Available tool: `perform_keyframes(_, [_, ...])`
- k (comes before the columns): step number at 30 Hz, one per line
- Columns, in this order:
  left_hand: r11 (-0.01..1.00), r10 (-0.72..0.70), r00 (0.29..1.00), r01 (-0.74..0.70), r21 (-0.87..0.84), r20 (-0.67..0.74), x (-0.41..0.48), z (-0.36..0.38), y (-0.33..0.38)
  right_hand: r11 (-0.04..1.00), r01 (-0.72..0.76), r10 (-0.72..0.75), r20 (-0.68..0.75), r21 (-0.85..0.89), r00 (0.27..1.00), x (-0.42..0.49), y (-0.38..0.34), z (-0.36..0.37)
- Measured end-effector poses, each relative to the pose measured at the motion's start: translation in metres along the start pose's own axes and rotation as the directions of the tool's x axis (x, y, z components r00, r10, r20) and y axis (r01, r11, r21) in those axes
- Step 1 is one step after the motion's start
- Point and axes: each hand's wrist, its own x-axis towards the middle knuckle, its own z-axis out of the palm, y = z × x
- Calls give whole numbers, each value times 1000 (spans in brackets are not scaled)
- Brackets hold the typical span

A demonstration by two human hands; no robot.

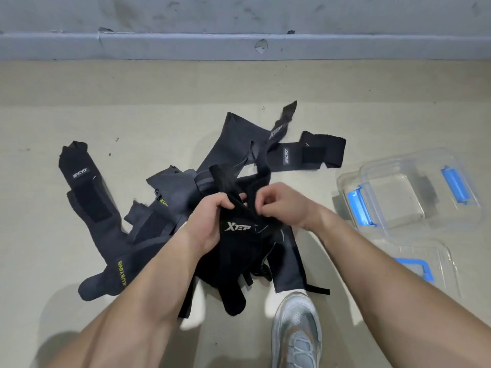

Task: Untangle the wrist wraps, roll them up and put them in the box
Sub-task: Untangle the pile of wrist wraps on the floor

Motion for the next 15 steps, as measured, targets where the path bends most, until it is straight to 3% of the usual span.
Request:
perform_keyframes(3, [1000, 16, 998, -15, -20, 55, -5, -3, -1, 994, -110, 102, 245, 21, 964, -3, -1, 8])
perform_keyframes(5, [999, 24, 999, -23, -23, 42, -5, -9, 4, 977, -206, 183, 292, 49, 939, -4, -2, -6])
perform_keyframes(7, [999, 19, 1000, -18, 49, -12, -4, -15, 7, 954, -285, 273, 115, 98, 955, 1, 3, -23])
perform_keyframes(8, [995, 14, 1000, -11, 100, -26, -3, -19, 7, 954, -285, 294, -107, 93, 950, 8, 10, -33])
perform_keyframes(10, [987, -21, 999, 26, 159, -39, -1, -22, 7, 948, -281, 136, -605, -151, 784, 27, 30, -56])
perform_keyframes(11, [987, -43, 998, 50, 155, -53, 1, -24, 6, 884, -339, 37, -676, -322, 736, 37, 37, -66])
perform_keyframes(13, [990, -70, 993, 81, 117, -96, 4, -25, 4, 695, -420, 9, -576, -584, 817, 52, 44, -79])
perform_keyframes(15, [994, -72, 987, 83, 73, -144, 3, -28, 4, 515, -444, 46, -494, -733, 868, 64, 41, -83])
